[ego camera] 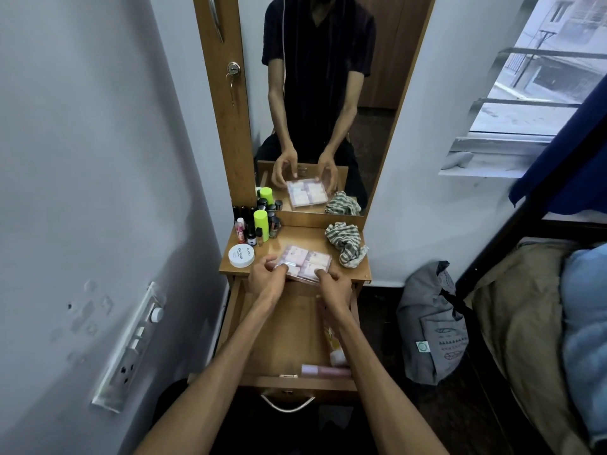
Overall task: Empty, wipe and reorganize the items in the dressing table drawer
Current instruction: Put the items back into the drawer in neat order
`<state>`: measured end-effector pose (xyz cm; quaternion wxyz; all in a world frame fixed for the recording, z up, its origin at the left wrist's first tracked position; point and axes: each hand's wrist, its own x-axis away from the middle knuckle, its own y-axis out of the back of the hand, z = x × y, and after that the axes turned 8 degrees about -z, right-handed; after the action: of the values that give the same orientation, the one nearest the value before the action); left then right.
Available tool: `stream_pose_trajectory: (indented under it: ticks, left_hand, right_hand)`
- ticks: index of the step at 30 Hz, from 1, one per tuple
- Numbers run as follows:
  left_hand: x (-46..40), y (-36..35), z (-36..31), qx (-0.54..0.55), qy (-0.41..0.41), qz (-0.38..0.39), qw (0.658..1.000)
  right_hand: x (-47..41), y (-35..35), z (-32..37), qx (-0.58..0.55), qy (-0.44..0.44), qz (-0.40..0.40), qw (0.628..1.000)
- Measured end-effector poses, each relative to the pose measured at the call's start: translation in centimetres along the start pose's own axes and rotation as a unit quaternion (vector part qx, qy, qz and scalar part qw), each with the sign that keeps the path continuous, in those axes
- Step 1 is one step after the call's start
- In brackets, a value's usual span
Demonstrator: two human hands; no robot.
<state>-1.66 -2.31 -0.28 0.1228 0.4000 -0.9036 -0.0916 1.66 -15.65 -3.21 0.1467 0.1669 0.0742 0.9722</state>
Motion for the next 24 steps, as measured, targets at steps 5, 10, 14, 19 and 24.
stream_pose_trajectory:
  ticks: [5,10,14,19,24]
  left_hand:
    - [2.1,1.6,1.7,0.091,0.055,-0.025,0.994]
    - [4.5,4.0,6.0,0.091,0.065,-0.019,0.994]
    - [5.4,4.9,8.5,0.060,0.101,0.016,0.993]
    - [4.9,4.6,10.0,0.023,0.126,0.027,0.991]
    - [4.1,3.6,10.0,0.015,0.129,0.030,0.991]
  right_hand:
    - [2.2,1.6,-1.6,-0.052,-0.047,0.023,0.997]
    - [4.5,3.9,-3.6,-0.077,-0.089,0.088,0.989]
    - [5.1,4.1,-5.7,-0.043,-0.110,0.097,0.988]
    - [4.7,2.5,-7.1,0.109,-0.086,0.075,0.987]
    - [4.6,1.8,-6.7,0.171,-0.051,0.066,0.982]
